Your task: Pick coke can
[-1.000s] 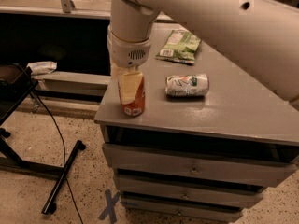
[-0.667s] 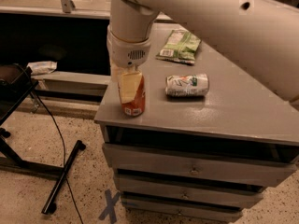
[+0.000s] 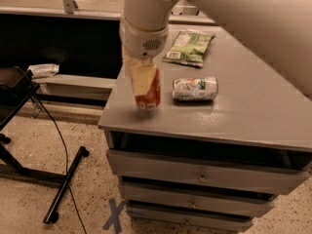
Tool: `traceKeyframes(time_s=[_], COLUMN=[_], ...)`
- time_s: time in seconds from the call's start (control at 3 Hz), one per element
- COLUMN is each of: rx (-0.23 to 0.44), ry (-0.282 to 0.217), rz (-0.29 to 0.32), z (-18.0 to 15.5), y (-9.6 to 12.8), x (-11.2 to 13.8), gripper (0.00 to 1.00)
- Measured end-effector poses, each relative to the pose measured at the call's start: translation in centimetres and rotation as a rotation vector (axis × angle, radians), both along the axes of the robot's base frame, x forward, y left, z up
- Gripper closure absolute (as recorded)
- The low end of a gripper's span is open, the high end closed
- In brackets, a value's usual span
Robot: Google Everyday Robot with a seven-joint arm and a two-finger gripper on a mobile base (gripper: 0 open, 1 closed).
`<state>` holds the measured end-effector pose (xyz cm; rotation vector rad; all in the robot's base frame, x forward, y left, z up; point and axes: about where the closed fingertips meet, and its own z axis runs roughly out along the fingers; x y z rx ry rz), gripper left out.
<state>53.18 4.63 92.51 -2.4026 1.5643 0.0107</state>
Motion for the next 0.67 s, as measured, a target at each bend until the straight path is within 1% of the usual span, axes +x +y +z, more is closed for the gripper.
traceKeyframes(time_s=[0.33,0.67], rx=[0.021,0.021], ry=[-0.068,-0.068], rz=[-0.020,-0.019], z=[4.25,4.22], y=[-2.10,-2.05], x=[1.28,1.29], gripper=[1.00,1.00])
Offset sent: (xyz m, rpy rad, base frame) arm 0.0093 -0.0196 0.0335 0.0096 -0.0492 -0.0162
